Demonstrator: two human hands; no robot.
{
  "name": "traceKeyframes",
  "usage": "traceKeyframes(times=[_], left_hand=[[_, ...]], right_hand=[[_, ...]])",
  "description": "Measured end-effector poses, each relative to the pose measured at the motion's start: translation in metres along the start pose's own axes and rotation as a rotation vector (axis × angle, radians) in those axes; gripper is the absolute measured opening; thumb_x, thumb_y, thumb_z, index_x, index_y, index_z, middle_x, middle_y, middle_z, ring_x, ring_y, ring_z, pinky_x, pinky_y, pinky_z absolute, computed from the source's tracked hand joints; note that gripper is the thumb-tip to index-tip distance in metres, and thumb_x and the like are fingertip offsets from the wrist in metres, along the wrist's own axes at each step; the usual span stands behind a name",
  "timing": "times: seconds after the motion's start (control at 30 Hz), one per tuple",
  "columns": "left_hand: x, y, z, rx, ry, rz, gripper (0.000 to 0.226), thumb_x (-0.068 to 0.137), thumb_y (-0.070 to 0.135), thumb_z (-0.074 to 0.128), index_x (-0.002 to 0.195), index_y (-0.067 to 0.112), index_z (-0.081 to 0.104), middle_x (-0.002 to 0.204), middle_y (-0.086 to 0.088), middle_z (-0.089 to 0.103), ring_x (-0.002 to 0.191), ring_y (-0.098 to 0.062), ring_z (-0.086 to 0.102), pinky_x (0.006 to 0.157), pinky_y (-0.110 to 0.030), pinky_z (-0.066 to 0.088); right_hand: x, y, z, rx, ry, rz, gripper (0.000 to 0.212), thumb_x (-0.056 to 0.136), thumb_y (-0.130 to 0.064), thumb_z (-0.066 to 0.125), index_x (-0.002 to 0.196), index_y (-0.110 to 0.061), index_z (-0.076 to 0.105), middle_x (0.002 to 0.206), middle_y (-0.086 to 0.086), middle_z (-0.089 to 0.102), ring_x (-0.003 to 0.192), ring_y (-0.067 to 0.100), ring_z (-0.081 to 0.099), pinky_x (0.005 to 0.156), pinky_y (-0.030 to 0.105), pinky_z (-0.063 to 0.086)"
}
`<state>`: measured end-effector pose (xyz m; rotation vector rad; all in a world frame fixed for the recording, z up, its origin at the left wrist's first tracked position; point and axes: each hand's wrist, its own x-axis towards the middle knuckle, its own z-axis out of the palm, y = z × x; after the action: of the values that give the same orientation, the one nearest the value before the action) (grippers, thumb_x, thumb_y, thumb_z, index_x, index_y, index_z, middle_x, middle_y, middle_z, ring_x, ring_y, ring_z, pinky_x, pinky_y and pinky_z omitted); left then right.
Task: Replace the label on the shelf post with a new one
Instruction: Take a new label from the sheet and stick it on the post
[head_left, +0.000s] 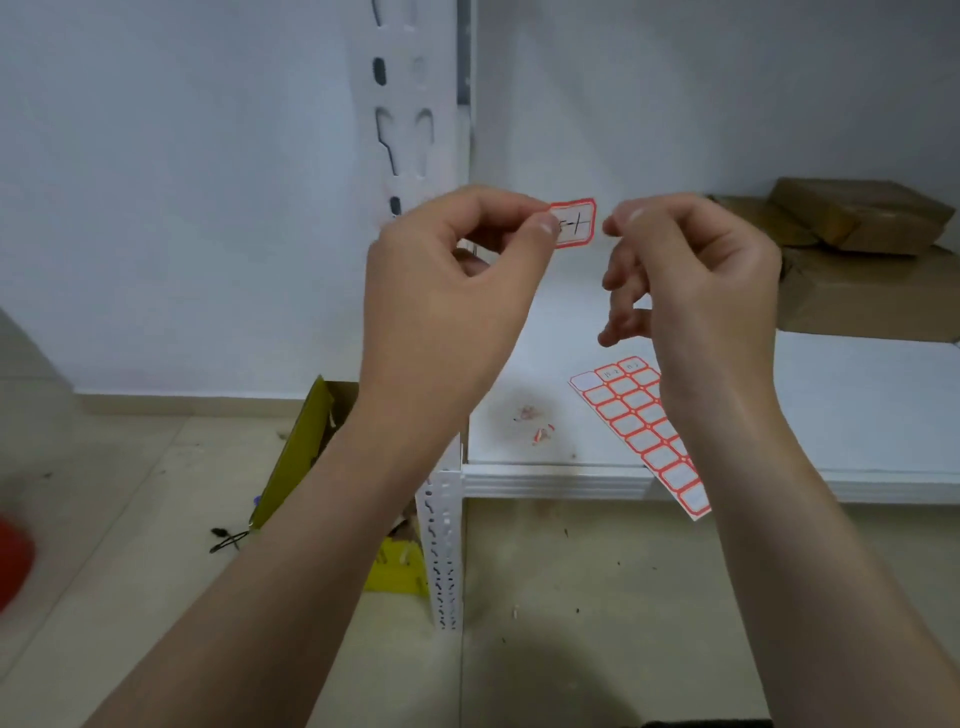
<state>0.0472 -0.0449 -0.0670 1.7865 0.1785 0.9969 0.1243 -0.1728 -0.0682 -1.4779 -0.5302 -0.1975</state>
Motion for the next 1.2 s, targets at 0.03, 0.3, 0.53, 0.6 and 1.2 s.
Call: traceKeyframes(times=[0.03, 0.3, 0.53, 0.6, 1.2], left_hand=[[0.0, 0.002, -0.007, -0.031, 0.0, -0.01, 0.012, 0.097, 0.02, 0.07, 0.091, 0.024, 0.079, 0.072, 0.004, 0.071, 0.059, -0.031, 0.058, 0.052, -0.031, 0.046], [0.003, 0.005, -0.044, -0.064, 0.006, -0.051, 0.015, 0.097, 0.015, 0.069, 0.085, 0.02, 0.077, 0.088, -0.033, 0.062, 0.062, -0.015, 0.048, 0.054, -0.021, 0.043], [0.006, -0.005, -0.059, 0.002, 0.047, -0.015, 0.018, 0.096, 0.019, 0.072, 0.083, 0.029, 0.077, 0.085, -0.032, 0.063, 0.068, -0.036, 0.054, 0.061, -0.036, 0.053], [0.008, -0.008, -0.063, 0.041, 0.069, 0.012, 0.017, 0.095, 0.024, 0.074, 0.083, 0.034, 0.078, 0.074, -0.028, 0.055, 0.066, -0.037, 0.049, 0.065, -0.04, 0.054], [0.013, -0.025, -0.074, -0.008, 0.066, 0.052, 0.01, 0.093, 0.027, 0.079, 0.089, 0.036, 0.079, 0.07, -0.029, 0.039, 0.057, -0.014, 0.032, 0.051, -0.017, 0.035]], right_hand=[[-0.001, -0.001, 0.003, 0.012, -0.017, -0.007, 0.015, 0.101, -0.017, 0.068, 0.089, -0.018, 0.077, 0.063, -0.001, 0.062, 0.048, 0.013, 0.053, 0.046, 0.03, 0.053], [-0.008, -0.008, 0.031, -0.028, -0.167, -0.035, 0.009, 0.096, -0.013, 0.077, 0.087, -0.014, 0.078, 0.065, 0.016, 0.062, 0.046, 0.017, 0.053, 0.042, 0.032, 0.05], [-0.01, -0.011, 0.045, -0.022, -0.187, -0.011, 0.013, 0.093, -0.01, 0.078, 0.081, -0.014, 0.079, 0.059, 0.006, 0.059, 0.042, 0.015, 0.048, 0.04, 0.028, 0.044], [-0.011, -0.013, 0.047, -0.024, -0.19, -0.018, 0.013, 0.093, -0.011, 0.078, 0.081, -0.015, 0.079, 0.058, 0.004, 0.058, 0.042, 0.015, 0.048, 0.041, 0.027, 0.043], [-0.01, -0.013, 0.058, -0.076, -0.252, -0.049, 0.021, 0.094, -0.012, 0.075, 0.076, -0.023, 0.073, 0.06, 0.002, 0.06, 0.041, 0.012, 0.049, 0.041, 0.026, 0.043]])
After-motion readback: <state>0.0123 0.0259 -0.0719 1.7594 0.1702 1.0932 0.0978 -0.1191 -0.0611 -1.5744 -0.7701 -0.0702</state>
